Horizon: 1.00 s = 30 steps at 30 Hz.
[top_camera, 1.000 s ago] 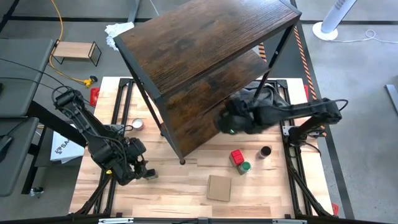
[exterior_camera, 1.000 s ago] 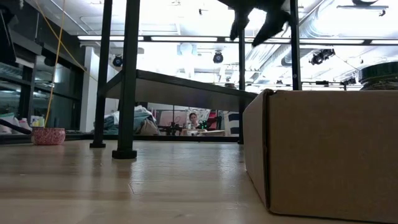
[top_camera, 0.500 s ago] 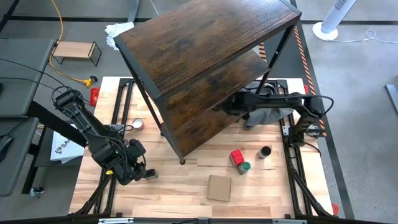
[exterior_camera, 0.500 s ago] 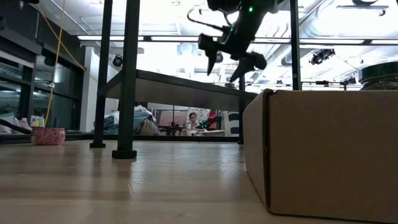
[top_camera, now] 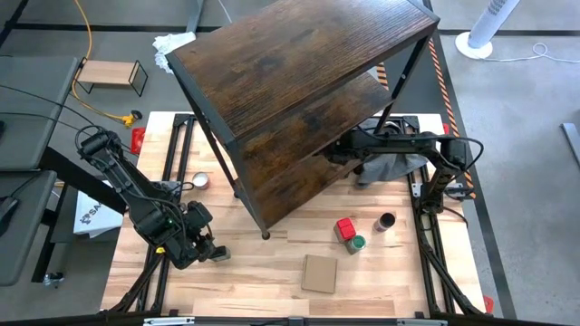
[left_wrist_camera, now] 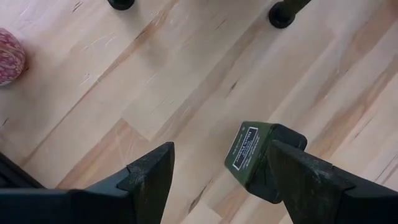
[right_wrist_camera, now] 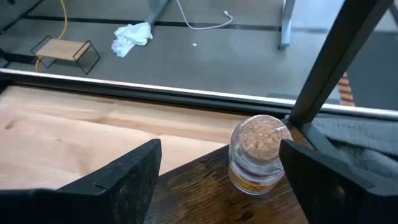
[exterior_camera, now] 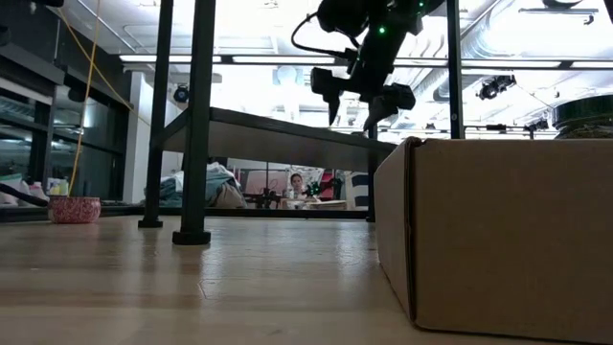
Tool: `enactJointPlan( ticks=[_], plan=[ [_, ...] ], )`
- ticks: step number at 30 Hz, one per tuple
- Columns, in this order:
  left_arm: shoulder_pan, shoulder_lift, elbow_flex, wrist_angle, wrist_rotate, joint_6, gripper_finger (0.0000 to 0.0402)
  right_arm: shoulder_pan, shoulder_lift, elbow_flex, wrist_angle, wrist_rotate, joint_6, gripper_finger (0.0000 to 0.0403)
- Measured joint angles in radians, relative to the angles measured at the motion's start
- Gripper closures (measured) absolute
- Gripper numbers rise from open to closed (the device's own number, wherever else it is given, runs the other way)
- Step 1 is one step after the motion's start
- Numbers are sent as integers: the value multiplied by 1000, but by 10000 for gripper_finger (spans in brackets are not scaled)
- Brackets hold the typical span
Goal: Shelf spices
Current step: Remove the brown seasoning bottle from the shelf
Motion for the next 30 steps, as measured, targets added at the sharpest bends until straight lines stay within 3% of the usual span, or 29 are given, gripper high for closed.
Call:
enactJointPlan(
  ticks=[10, 30],
  plan=[
    [0, 1, 0, -1, -14, 0, 147, -17, 0, 0, -71, 48, -7, 80],
    [0, 1, 0, 0, -16, 0, 147, -92, 36, 0, -37, -90, -31, 87]
  ],
)
